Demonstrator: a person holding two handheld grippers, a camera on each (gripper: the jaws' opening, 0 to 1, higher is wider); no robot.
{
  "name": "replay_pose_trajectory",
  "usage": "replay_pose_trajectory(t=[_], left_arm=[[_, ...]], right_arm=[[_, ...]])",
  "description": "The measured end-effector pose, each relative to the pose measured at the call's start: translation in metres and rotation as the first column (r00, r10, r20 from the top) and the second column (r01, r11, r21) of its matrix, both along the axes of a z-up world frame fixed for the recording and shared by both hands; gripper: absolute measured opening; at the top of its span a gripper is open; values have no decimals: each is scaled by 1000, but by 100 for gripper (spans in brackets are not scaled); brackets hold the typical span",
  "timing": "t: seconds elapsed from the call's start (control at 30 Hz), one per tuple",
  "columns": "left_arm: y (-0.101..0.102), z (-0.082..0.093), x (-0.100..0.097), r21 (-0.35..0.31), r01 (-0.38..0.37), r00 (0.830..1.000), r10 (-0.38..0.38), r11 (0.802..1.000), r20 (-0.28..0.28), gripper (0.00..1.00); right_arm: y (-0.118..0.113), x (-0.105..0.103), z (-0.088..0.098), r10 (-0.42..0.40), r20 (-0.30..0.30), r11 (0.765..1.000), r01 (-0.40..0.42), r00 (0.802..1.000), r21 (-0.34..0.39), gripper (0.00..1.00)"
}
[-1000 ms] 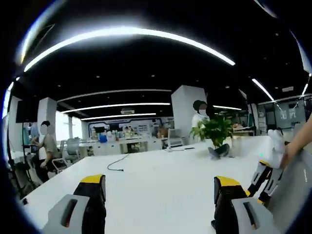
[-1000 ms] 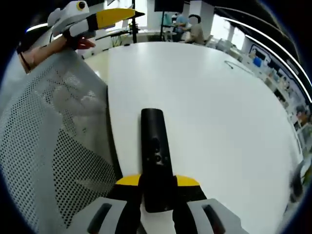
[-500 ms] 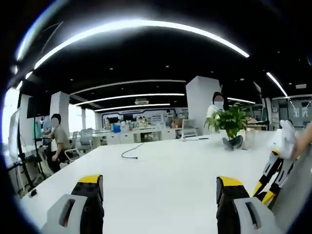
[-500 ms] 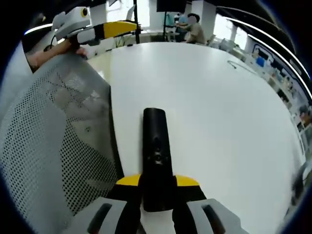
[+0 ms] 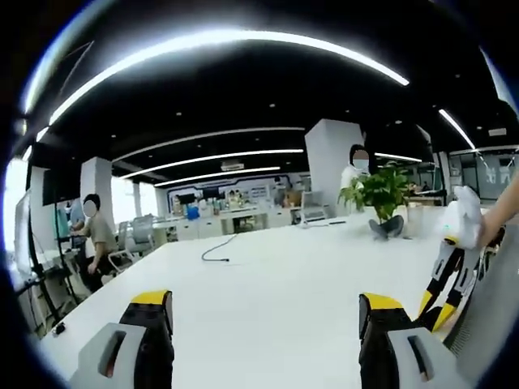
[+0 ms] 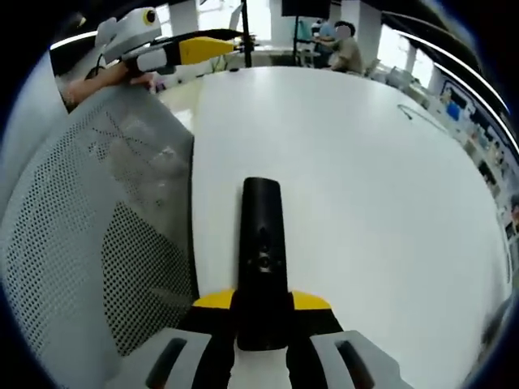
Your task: Press the specified remote control buttons in sequence, fully releasing each button before pressing the next.
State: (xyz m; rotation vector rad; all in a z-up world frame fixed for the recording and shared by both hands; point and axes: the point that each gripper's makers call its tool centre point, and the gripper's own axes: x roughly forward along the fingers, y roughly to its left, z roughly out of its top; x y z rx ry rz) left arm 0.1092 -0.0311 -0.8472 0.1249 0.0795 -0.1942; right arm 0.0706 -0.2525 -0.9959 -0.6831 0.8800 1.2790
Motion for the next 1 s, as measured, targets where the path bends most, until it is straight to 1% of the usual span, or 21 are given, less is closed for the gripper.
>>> replay_pose_trajectory(t=[0.23,0.27,0.37,0.47,0.57,0.63,0.8,0.83,0.9,1.0], left_arm=[[-1,-3,0,6,6,1000,-6,1000,-14,96],[-1,-3,0,16,4,1000,-4,1000,-15,95],[-2,-3,0,6,8,1000,-8,1000,-14,94],[-1,-5,1,10,9,1000,-9,1000,-21,94],[-1,-6,2,16,9,1000,-8,1000,-22,92],[-1,-7,2,20,10,999,-9,1000,-30,89],[-2,-10,3,20,21,999,-20,1000,-40,90],[-2,-10,3,16,19,999,-19,1000,-40,90],[1,-9,3,8,10,999,-10,1000,-38,89],[1,-10,4,-1,9,999,-9,1000,-39,89]], right_arm=[[3,15,0,18,0,1000,-18,1000,10,20],[4,19,0,17,-3,1000,-17,1000,13,20],[5,25,0,17,-5,1000,-17,1000,13,21],[6,30,0,19,-4,1000,-18,1000,15,20],[8,35,0,15,-8,1000,-15,1000,24,20],[10,40,-1,14,1,1000,-14,1000,26,20],[13,53,0,-5,4,999,5,1000,44,21],[14,57,0,0,16,999,-1,1000,43,21],[19,61,0,7,11,999,-7,1000,43,21],[22,66,-2,13,20,1000,-14,1000,20,21]])
